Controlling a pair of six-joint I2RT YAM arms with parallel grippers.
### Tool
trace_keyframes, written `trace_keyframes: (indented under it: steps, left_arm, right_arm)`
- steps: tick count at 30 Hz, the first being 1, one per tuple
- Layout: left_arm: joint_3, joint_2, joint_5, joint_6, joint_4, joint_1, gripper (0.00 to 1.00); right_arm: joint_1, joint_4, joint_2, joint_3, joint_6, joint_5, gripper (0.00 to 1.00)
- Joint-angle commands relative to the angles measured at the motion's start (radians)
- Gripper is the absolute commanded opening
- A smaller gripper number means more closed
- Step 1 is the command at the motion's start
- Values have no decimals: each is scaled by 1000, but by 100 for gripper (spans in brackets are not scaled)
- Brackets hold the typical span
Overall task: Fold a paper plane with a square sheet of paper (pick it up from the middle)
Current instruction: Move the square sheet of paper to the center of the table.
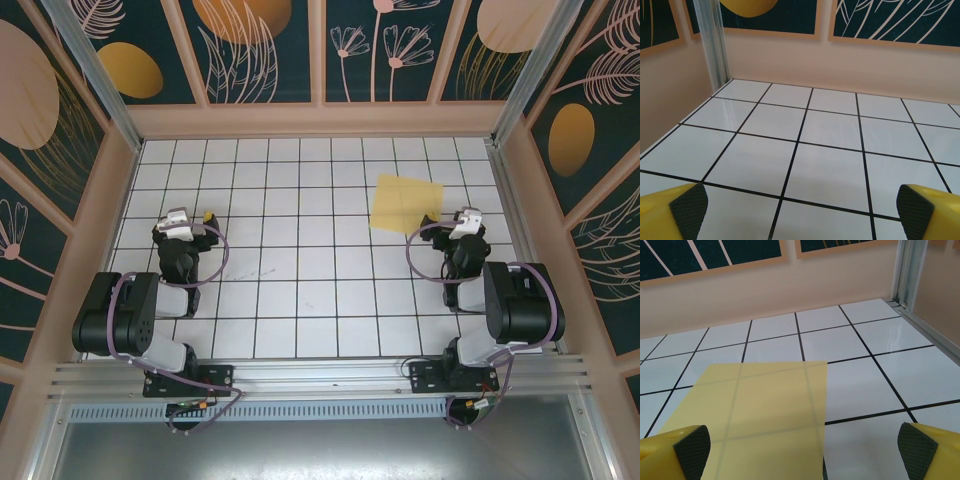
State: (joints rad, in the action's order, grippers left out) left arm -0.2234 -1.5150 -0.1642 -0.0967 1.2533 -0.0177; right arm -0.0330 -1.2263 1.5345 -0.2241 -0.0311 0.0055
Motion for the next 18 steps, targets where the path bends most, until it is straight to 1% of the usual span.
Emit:
trace_keyframes:
  steps: [1,10,12,14,16,18]
  left_arm:
    - [-10,-9,9,15,31,7,99]
    - [-4,-4,10,15,38,8,98]
    - [-11,6,-6,10,19,7,99]
    - [-36,51,-54,-9,-60,8,98]
    - [-78,101,-100,-25,-177,7,99]
    - [-119,145,-133,-39,-287,8,99]
  right_arm:
    - [-10,-14,5,-11,10,-31,99]
    - [-10,-19,6,-8,10,-33,99]
    - [-10,-1,-4,-15,11,-35,99]
    - [-5,91,-62,-44,12,-23,99]
    - [3,212,-141,-76,12,3,99]
    - [14,335,-227,-116,-18,67,99]
